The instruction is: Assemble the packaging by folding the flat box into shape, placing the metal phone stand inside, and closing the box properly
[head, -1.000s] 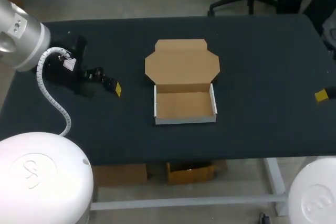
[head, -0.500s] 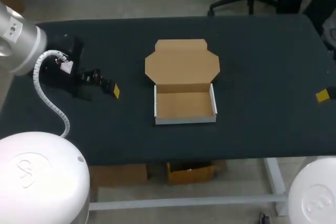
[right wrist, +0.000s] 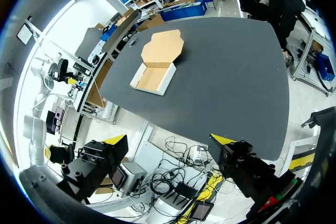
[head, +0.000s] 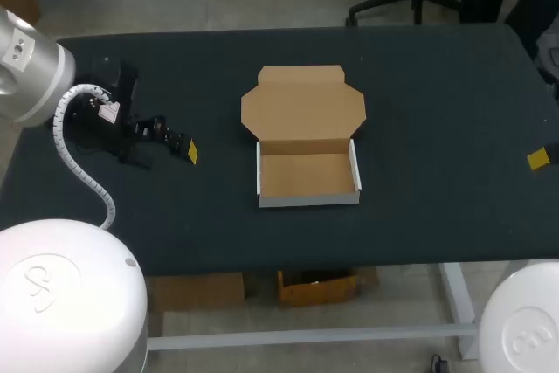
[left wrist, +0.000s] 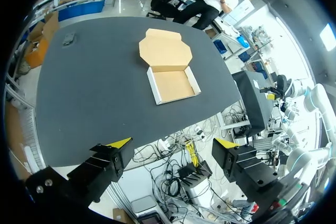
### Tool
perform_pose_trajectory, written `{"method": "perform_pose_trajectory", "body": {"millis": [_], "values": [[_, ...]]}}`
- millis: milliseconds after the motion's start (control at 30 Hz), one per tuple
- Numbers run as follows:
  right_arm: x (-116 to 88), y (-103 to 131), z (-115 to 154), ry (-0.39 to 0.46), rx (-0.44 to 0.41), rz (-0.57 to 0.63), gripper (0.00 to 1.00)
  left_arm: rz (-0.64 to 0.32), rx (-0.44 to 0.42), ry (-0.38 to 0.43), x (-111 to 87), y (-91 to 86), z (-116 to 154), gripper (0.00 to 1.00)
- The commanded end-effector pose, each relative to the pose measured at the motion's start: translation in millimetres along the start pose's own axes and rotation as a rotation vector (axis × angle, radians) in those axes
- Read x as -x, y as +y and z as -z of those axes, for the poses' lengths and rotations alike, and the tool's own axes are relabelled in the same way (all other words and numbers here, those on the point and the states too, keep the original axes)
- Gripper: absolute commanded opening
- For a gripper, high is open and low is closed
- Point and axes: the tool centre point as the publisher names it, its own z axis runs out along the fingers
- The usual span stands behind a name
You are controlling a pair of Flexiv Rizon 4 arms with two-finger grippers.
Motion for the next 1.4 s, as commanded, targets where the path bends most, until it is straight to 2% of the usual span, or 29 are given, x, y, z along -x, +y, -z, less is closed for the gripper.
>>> {"method": "perform_pose_trajectory", "body": {"millis": [33,733,1133,1400], "values": [[-0.8,-1.7,0.7,-0.001,0.001,-0.004,1.0,0.003,0.002,-0.003,-0.1,-0.1,-0.8,1.0],[1.5,-4.0,-1.3,-0.015,-0.009,-0.032,1.0,0.015,-0.005,-0.023,3.8,-2.5,-9.8,1.0],[1.5,-4.0,-1.3,-0.015,-0.009,-0.032,1.0,0.095,0.0,-0.114,28.3,-22.0,-36.7,1.0],[1.5,-4.0,-1.3,-0.015,-0.009,-0.032,1.0,0.142,0.016,-0.245,54.3,-34.4,-59.6,1.0]]}}
